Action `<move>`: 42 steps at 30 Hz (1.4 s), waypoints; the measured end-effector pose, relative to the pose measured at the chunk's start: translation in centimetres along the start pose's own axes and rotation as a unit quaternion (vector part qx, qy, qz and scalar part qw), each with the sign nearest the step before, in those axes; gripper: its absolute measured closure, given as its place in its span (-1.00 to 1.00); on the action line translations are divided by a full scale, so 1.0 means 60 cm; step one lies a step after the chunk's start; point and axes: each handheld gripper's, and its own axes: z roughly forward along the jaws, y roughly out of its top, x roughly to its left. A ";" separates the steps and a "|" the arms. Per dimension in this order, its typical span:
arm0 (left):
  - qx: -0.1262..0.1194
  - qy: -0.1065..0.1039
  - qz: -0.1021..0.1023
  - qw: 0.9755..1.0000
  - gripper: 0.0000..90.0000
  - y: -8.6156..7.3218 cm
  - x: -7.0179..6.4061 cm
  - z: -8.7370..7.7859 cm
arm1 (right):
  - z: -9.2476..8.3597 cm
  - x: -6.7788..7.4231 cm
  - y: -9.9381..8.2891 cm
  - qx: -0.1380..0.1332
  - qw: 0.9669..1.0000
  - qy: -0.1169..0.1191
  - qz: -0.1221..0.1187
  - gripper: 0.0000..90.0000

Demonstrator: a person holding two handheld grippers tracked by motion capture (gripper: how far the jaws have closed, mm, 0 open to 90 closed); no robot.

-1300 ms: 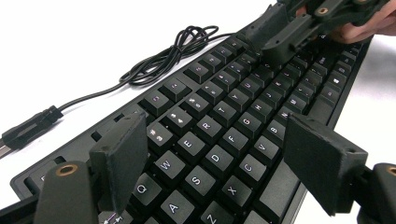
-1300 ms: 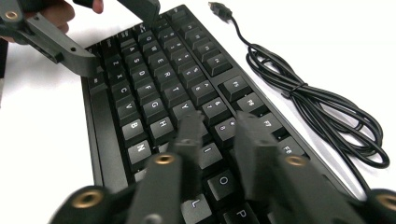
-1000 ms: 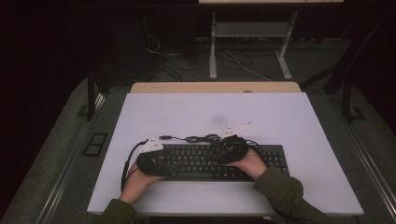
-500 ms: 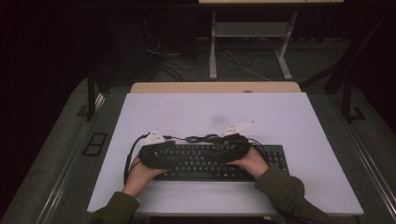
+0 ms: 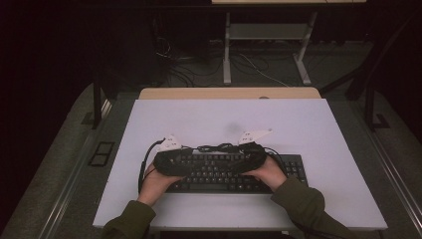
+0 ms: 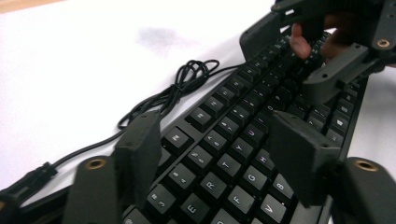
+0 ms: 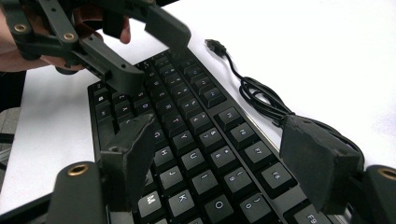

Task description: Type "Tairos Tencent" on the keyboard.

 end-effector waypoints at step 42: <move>0.077 -0.022 0.013 0.997 0.98 -0.015 0.002 0.029 | 0.007 0.005 -0.004 0.007 1.000 -0.001 -0.003 -0.42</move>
